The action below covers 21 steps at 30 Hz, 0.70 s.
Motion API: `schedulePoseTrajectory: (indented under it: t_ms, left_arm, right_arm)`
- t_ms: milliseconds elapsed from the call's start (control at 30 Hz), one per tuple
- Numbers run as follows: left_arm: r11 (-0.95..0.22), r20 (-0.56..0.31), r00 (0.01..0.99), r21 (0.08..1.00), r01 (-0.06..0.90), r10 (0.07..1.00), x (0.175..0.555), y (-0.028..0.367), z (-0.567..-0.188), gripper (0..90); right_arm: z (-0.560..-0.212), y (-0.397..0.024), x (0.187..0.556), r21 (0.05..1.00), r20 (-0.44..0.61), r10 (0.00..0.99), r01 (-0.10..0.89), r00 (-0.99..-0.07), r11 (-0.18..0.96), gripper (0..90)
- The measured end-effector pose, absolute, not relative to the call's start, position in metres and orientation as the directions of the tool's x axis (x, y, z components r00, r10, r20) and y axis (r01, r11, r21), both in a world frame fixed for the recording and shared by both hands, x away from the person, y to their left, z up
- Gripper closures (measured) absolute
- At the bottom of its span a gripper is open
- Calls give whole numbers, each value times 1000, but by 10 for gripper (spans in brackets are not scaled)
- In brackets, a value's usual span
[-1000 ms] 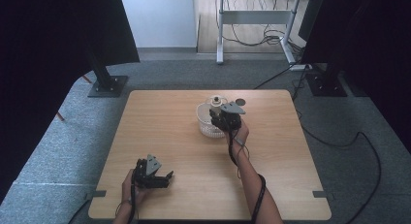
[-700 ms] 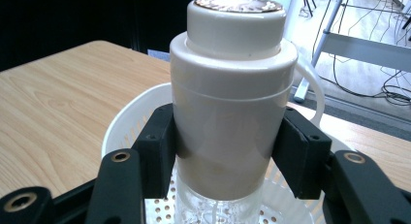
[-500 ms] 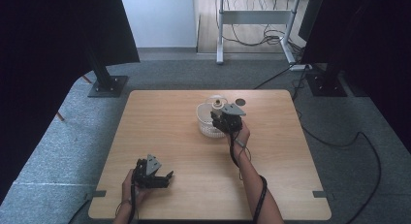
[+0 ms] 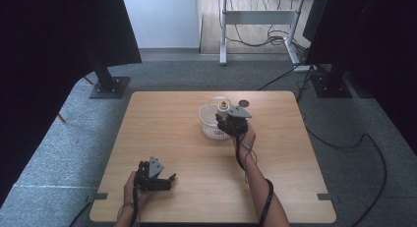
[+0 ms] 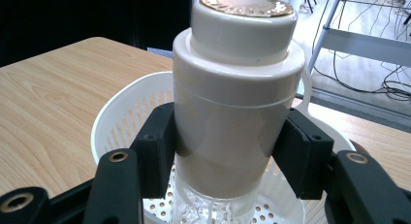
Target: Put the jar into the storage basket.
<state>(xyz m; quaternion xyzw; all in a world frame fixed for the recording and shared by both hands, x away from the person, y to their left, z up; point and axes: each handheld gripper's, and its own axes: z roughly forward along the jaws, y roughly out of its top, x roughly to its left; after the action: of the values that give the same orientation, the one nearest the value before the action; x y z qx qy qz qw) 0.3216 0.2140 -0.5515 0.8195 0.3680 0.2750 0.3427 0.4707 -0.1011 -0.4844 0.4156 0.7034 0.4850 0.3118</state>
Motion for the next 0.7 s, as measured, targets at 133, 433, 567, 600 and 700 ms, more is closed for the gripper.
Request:
schedulePoseTrajectory:
  t_ms: [133, 433, 567, 600, 700]
  left_arm:
    - [-495, 199, 578, 764, 415, 791, 322, 214, -552, 92]
    - [-496, 200, 578, 763, 415, 791, 322, 214, -552, 92]
    - [-498, 202, 578, 762, 414, 791, 322, 213, -552, 92]
    - [-497, 202, 578, 762, 415, 791, 322, 213, -552, 92]
    - [-499, 203, 578, 761, 414, 790, 322, 213, -552, 92]
  right_arm:
    - [-484, -102, 471, 942, -31, 887, 284, -461, 181, 440]
    - [-479, -101, 465, 953, 2, 905, 275, -425, 127, 210]
    - [-480, -101, 462, 949, -2, 903, 285, -430, 138, 199]
    - [-481, -103, 460, 949, 3, 904, 287, -428, 132, 197]
    - [-481, -106, 456, 950, 11, 903, 287, -429, 125, 191]
